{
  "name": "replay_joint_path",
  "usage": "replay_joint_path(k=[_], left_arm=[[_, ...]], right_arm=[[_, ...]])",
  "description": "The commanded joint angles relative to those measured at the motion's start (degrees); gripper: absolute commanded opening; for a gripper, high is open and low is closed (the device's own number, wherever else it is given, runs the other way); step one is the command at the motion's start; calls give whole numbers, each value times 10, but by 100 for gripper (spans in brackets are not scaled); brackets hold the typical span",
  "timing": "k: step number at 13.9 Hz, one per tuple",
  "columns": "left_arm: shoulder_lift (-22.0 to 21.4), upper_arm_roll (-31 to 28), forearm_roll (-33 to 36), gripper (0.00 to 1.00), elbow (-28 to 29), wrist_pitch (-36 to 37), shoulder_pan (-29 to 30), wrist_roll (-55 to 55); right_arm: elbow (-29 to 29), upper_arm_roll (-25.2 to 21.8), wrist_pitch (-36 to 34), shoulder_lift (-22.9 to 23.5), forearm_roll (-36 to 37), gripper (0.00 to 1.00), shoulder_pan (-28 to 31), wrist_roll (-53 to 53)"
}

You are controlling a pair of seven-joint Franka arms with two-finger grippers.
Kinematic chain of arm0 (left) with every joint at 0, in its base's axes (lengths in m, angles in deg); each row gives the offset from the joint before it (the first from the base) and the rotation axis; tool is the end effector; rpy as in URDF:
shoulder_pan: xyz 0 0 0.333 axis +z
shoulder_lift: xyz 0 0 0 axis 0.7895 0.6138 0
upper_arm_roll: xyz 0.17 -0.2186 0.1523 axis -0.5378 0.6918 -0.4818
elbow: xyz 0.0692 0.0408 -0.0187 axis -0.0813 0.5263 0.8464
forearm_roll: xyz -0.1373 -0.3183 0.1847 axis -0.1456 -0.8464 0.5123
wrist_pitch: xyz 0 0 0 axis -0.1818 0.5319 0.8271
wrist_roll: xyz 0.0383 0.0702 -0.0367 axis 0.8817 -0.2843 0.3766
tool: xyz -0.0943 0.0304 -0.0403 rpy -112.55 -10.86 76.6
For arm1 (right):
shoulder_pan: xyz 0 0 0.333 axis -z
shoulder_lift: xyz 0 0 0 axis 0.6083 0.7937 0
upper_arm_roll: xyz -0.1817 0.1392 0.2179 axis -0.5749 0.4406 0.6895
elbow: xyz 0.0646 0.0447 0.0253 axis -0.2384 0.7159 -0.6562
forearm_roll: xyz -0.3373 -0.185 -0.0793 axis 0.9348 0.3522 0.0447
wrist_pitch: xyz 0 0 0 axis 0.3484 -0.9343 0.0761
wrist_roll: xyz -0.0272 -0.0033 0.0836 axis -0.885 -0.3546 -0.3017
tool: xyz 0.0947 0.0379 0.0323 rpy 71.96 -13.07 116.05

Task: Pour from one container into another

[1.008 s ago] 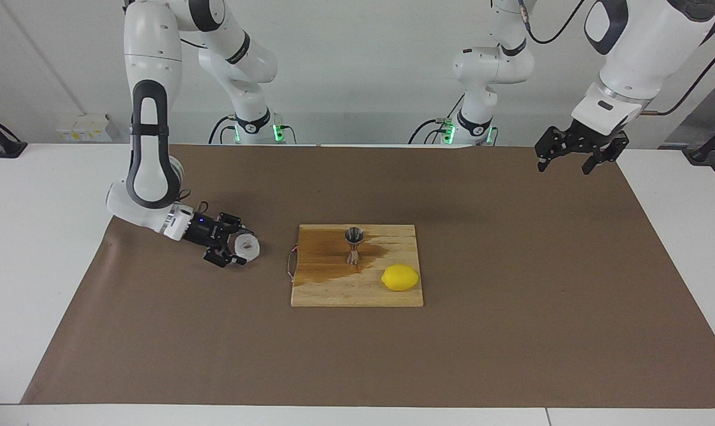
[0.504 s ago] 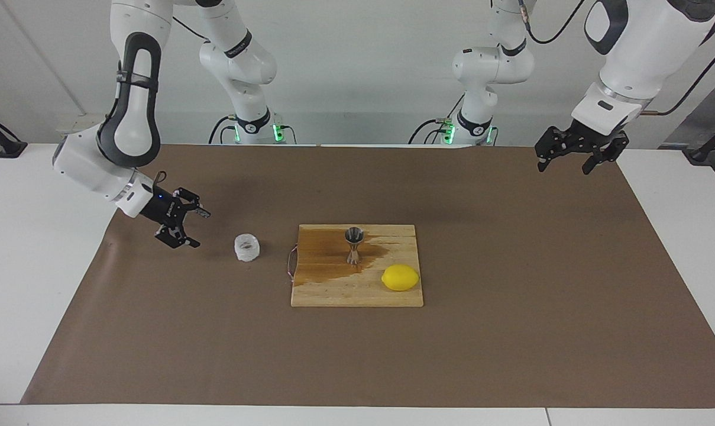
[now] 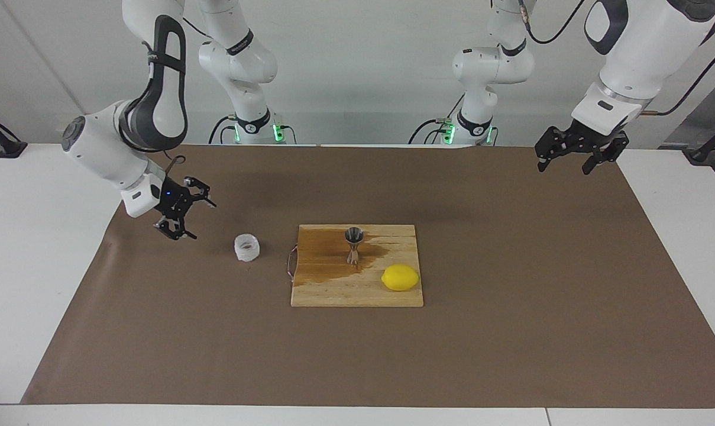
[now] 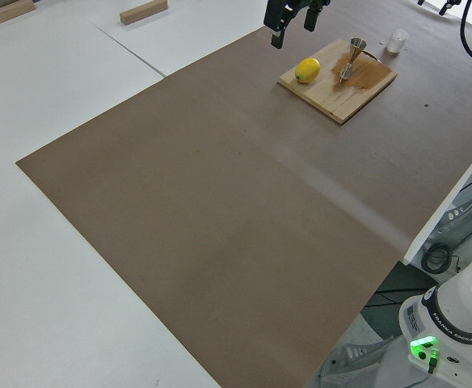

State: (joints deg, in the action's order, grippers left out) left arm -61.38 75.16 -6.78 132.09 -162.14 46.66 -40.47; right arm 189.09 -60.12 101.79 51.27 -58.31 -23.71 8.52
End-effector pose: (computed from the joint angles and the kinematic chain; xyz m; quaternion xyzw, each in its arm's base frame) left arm 0.5500 -0.0560 0.6177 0.9977 -0.0662 -0.0085 0.0076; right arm 0.5438 -0.0650 0.3770 -0.8516 -0.4933 -0.0686 0.1638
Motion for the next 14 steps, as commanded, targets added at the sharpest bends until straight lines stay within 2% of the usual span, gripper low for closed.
replay_joint_path(k=[1, 5, 6, 11, 14], left_arm=[[-15, 2, 8, 100, 15, 3, 4, -1], [-15, 2, 9, 100, 15, 3, 4, -1], [-15, 2, 9, 100, 15, 3, 4, -1], [-15, 2, 9, 100, 15, 3, 4, -1], [-15, 2, 9, 100, 15, 3, 4, -1]], right_arm=[[-26, 2, 7, 3, 66, 100, -38, -136], [-51, 3, -7, -12, 183, 100, -118, -394], [-58, 3, -30, -13, 205, 100, -134, -453], [-139, 5, -175, -17, 250, 100, -177, -753], [-233, 0, -254, -21, 214, 100, -167, -883]])
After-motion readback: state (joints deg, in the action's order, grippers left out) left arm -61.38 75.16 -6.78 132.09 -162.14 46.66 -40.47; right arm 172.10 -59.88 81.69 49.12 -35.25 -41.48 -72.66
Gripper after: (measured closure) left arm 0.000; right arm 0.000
